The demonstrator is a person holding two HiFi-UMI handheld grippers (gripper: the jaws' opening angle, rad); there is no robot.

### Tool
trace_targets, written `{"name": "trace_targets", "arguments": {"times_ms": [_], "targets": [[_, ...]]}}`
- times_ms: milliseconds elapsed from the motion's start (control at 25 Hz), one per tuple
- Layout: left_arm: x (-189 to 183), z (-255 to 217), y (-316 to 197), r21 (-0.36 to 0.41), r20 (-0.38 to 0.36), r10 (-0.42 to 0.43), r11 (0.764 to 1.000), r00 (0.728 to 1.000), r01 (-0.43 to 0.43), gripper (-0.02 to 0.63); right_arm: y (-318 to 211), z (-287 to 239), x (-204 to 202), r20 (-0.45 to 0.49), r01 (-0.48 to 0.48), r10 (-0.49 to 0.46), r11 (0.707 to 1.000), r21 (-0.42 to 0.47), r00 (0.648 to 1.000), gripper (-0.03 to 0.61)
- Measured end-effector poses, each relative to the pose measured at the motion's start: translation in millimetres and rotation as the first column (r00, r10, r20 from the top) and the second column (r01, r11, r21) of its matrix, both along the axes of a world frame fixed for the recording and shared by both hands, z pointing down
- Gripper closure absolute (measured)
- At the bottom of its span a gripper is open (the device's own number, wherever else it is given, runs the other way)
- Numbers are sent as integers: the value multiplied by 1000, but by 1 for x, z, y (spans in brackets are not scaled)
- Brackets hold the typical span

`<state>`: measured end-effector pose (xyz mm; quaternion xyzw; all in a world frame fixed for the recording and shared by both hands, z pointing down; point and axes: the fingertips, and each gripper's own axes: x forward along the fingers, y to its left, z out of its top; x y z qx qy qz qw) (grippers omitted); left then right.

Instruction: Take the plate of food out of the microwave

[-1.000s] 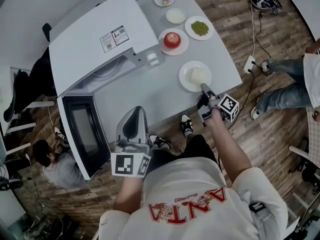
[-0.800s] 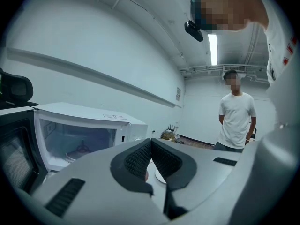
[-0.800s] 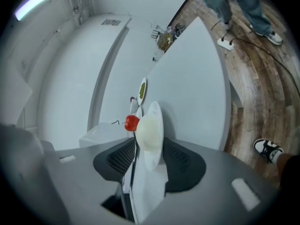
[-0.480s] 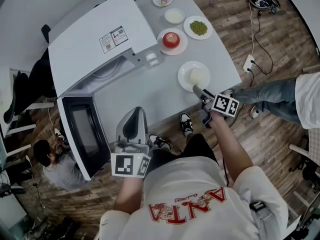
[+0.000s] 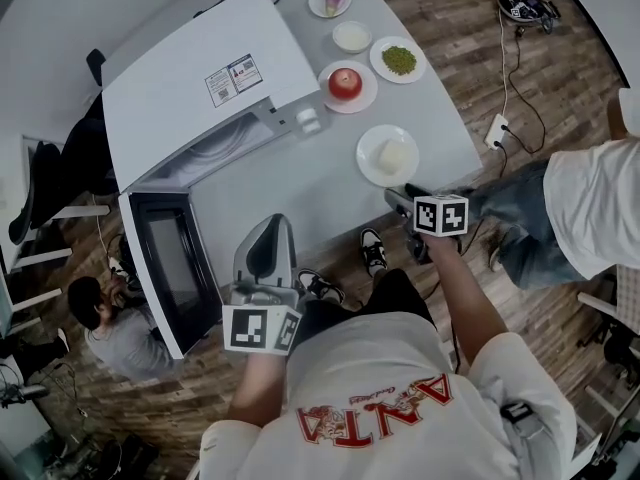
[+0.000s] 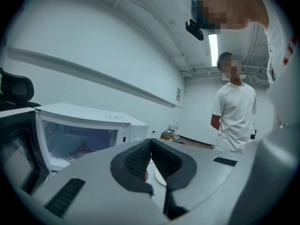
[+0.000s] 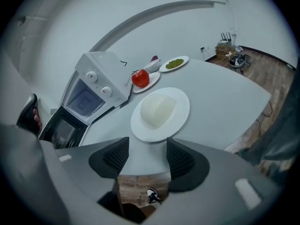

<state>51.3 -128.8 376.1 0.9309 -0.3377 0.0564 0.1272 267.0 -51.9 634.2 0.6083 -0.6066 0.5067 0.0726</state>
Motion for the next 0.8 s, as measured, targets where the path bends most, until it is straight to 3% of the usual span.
{"name": "trace_targets", "arguments": {"times_ms": [80,200,280,560,800], "targets": [[-2,-2,-1,5,-4,-4,1000,1000,4,604,0,-7,0,-17,3,-3,1000,14,1000,387],[-6,-7,-4,16,-9,-11,1000,1000,11,604,-9,-34,1,-10,-38,40,995,97,999,526],[-10,-13,-5,27,-12,-17,999,1000,17,604,-17,-56,-1,-18,-42,46,987,156,999,573],[-30,-36,-10,64,-26,-55,996,998,56,604,-49,-150,-25,-122,56,-11,923,380,993,576],[-53,-47,-17,64,-35,-100,993,994,102,604,-69,-243,-53,-275,193,-42,811,552,961,577]]}}
